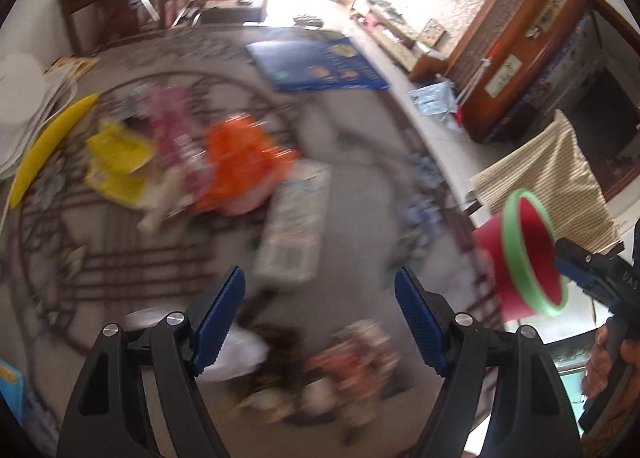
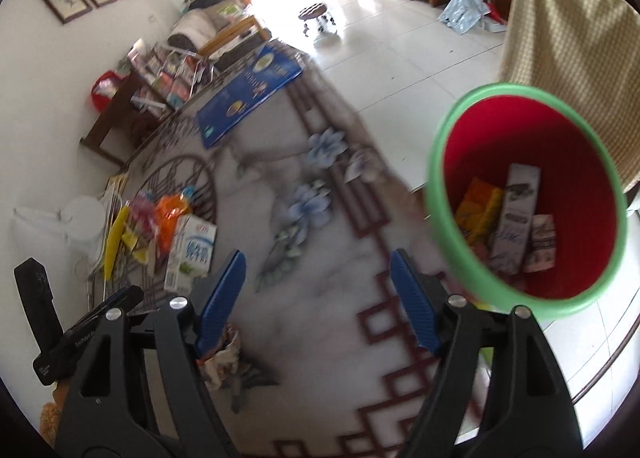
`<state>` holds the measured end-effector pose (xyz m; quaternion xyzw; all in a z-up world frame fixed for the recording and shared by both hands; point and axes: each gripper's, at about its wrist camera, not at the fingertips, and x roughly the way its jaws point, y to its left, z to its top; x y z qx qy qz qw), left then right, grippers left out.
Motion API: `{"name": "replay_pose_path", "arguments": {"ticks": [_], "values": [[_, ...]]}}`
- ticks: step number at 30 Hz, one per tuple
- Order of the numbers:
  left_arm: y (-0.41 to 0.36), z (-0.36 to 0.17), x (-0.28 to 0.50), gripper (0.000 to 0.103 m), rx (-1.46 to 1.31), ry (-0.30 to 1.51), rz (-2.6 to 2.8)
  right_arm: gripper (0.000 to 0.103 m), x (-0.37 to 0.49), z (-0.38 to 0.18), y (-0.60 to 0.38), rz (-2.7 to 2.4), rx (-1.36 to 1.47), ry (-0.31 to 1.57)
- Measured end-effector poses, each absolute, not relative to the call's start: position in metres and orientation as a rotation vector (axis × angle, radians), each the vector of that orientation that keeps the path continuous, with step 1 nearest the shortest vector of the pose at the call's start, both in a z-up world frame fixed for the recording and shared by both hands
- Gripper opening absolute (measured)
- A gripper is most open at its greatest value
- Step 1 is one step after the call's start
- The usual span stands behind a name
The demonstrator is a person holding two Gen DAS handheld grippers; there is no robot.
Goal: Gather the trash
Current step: 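Grasp the crumpled white paper with the left tool while the right grasps the foil wrapper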
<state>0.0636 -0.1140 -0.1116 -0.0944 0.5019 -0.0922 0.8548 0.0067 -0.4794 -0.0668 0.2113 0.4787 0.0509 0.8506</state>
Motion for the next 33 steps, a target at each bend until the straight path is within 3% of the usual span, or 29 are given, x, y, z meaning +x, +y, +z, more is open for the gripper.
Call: {"name": "replay_pose_path", "arguments": {"ticks": [12, 15, 21, 33], "values": [[-0.038, -0.189, 0.059, 0.072, -0.327, 1.246, -0.188, 0.074, -0.011, -0.089, -0.373, 0.157, 0.388, 1.114], [-0.034, -0.198, 0.061, 0.06, -0.346, 1.271, -0.227, 0.075, -0.015, -0.098, -0.354, 0.163, 0.393, 1.145], [-0.022, -0.189, 0.06, 0.047, -0.315, 1.236, -0.27, 0.075, -0.022, -0.124, -0.325, 0.174, 0.425, 1.216], [0.012, -0.168, 0.059, 0.047, -0.233, 1.163, -0.232, 0.075, -0.019, -0.162, -0.307, 0.137, 0.511, 1.309]]}}
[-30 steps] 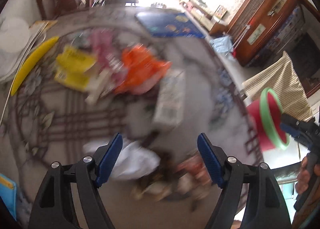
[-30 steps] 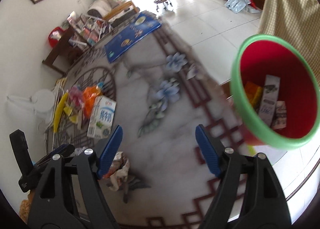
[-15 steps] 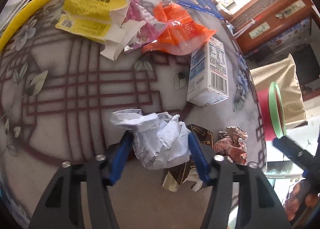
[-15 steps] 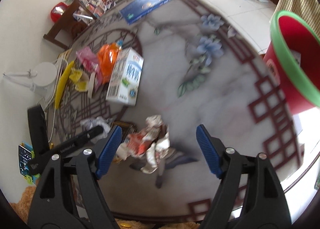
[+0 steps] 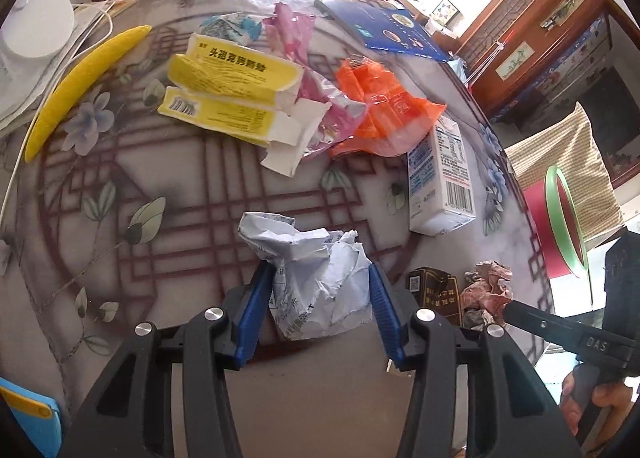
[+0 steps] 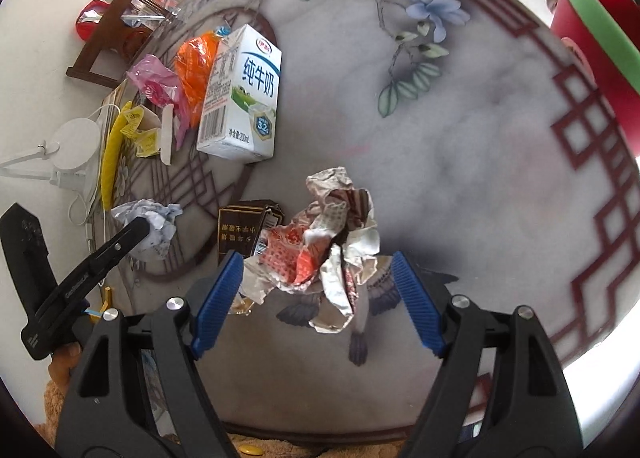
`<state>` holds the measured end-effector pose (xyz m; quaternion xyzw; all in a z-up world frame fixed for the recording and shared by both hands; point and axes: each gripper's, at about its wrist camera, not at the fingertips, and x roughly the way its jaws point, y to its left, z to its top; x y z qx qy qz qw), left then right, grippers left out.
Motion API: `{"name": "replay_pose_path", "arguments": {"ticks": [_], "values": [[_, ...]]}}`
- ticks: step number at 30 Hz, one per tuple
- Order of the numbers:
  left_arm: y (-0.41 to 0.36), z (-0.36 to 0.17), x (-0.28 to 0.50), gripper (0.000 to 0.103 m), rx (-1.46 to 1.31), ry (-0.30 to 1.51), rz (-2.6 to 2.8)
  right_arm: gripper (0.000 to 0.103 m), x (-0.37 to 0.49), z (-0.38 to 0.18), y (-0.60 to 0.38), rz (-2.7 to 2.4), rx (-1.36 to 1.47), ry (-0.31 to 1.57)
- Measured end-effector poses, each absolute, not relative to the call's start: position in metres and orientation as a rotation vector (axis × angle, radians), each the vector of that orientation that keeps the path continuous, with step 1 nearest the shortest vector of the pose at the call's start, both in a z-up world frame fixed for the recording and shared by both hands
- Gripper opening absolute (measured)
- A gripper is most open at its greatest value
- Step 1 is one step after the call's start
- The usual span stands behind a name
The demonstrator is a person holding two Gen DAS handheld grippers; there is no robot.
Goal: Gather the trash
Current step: 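Grasp the crumpled white paper with the left tool while the right grasps the foil wrapper, then carry the crumpled paper and foil wrapper over the red bin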
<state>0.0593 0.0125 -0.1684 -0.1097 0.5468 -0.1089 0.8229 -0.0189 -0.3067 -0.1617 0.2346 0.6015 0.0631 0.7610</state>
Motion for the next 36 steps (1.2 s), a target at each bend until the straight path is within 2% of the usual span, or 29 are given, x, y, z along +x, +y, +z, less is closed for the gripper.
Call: {"name": "replay_pose_path", "arguments": {"ticks": [8, 10, 13, 25, 36], "values": [[0.01, -0.158, 0.055, 0.047, -0.211, 1.12, -0.227, 0.075, -0.014, -0.176, -0.296, 0.135, 0.497, 1.36], [0.009, -0.152, 0.054, 0.047, -0.199, 1.102, -0.228, 0.052, -0.014, -0.177, -0.293, 0.142, 0.493, 1.369], [0.006, -0.142, 0.054, 0.047, -0.186, 1.073, -0.229, 0.036, -0.015, -0.168, -0.294, 0.147, 0.491, 1.334], [-0.018, -0.105, 0.05, 0.048, -0.133, 0.979, -0.259, 0.033, -0.015, -0.09, -0.311, 0.148, 0.401, 1.075], [-0.046, -0.08, 0.042, 0.049, -0.042, 0.902, -0.28, 0.033, -0.02, -0.064, -0.324, 0.139, 0.38, 0.996]]}}
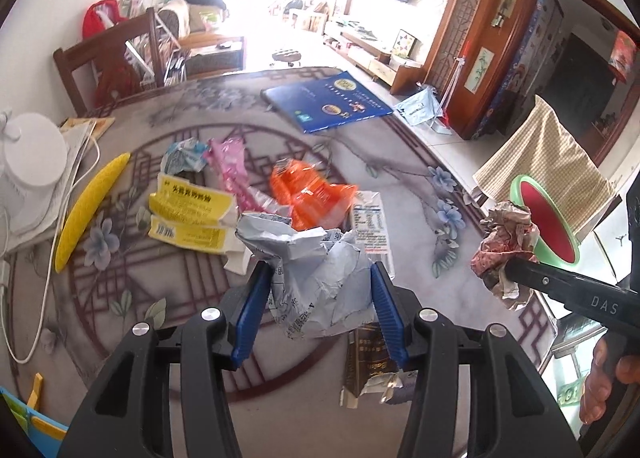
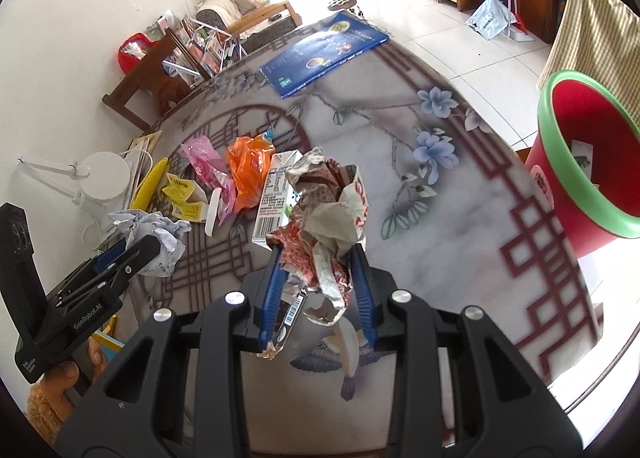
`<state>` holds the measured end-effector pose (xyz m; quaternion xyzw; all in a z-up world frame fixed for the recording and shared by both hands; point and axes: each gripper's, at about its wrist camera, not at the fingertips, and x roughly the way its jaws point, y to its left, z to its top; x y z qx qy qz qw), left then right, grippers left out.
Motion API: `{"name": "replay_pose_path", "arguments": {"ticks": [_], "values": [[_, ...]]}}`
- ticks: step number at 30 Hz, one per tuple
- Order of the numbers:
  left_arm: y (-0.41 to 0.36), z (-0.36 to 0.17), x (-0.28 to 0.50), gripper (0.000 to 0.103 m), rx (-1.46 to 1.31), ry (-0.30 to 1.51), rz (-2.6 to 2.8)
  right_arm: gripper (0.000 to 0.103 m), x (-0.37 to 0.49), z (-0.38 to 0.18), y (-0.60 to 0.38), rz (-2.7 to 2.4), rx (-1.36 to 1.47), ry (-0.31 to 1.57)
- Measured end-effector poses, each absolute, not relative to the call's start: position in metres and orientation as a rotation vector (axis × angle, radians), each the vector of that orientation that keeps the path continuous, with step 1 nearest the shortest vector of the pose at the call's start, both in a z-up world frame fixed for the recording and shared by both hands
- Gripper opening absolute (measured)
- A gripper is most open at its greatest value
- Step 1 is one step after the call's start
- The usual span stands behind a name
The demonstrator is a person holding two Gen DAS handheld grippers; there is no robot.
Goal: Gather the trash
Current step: 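Carry the crumpled paper and foil wrapper over the red bin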
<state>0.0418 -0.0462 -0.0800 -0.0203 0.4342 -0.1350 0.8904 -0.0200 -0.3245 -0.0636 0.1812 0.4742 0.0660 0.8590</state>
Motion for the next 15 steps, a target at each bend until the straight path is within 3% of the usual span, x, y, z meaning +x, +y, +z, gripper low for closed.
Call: {"name": "replay_pose_path", "arguments": {"ticks": [15], "values": [[-0.079, -0.084, 0.049, 0.049, -0.064, 0.929, -0.317, 0.033, -0.03, -0.04, -0.36, 0.086, 0.345, 0.94]]}}
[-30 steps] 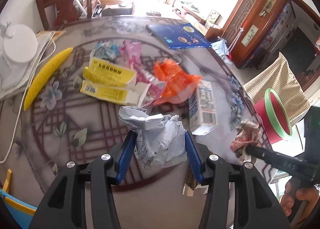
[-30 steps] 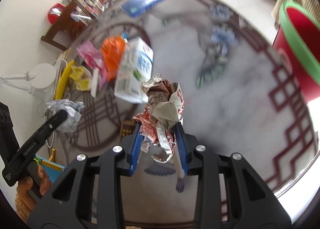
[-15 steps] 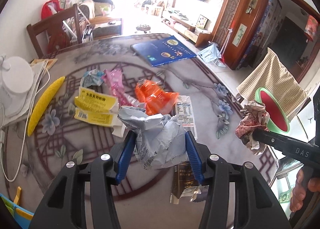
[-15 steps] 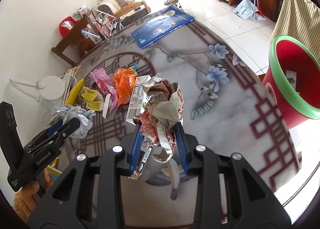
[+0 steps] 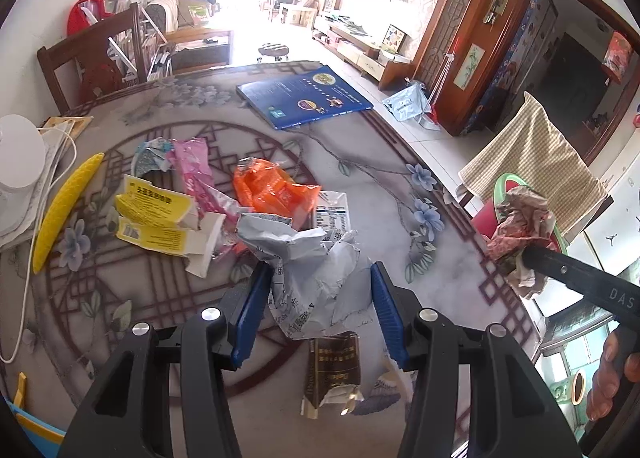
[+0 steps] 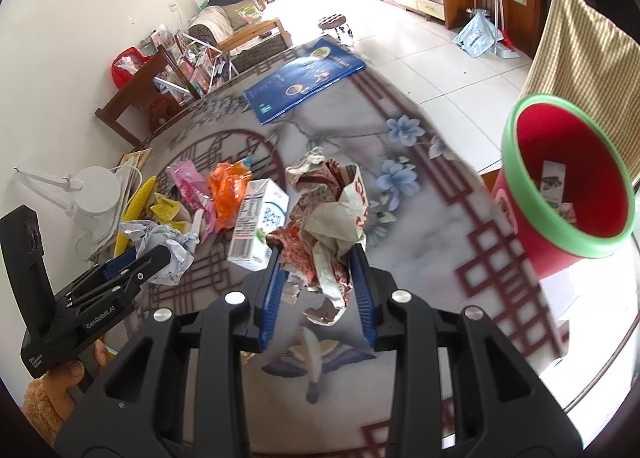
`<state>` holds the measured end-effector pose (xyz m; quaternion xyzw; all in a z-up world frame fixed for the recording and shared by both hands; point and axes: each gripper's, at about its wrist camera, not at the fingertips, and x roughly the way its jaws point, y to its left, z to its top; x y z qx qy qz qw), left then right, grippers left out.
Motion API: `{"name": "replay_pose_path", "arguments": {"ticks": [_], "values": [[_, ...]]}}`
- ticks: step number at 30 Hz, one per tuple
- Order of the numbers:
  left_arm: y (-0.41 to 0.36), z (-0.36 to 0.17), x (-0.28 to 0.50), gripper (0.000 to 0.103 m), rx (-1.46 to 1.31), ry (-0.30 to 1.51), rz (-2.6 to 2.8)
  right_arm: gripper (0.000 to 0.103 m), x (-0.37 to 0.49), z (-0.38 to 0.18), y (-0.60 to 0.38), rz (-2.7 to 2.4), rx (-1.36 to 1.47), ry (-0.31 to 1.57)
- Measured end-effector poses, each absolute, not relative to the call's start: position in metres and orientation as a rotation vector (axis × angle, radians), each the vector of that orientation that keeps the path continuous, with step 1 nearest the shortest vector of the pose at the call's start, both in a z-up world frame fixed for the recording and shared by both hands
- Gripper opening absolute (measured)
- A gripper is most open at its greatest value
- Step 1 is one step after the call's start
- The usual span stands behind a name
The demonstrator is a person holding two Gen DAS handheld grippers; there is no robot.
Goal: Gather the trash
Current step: 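Carry the crumpled paper and foil wrapper over the red bin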
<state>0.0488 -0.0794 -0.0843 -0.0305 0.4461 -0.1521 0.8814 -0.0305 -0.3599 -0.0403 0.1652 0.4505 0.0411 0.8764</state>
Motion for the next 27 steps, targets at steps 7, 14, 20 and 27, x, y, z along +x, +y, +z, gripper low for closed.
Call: {"name": "replay_pose_path", "arguments": {"ticks": [7, 14, 20, 27], "values": [[-0.102, -0.086, 0.054, 0.049, -0.05, 0.942, -0.31, 0.033, -0.027, -0.038, -0.383, 0.087, 0.35, 0.93], [-0.129, -0.085, 0.059, 0.049, -0.029, 0.951, -0.294, 0.033, -0.018, -0.04, -0.409, 0.108, 0.368, 0.929], [-0.151, -0.077, 0.063, 0.049, -0.014, 0.941, -0.268, 0.033, -0.005, -0.039, -0.43, 0.147, 0.381, 0.918], [-0.174, -0.072, 0.066, 0.049, -0.02, 0.93, -0.232, 0.033, 0.005, -0.035, -0.455, 0.188, 0.374, 0.907]]}}
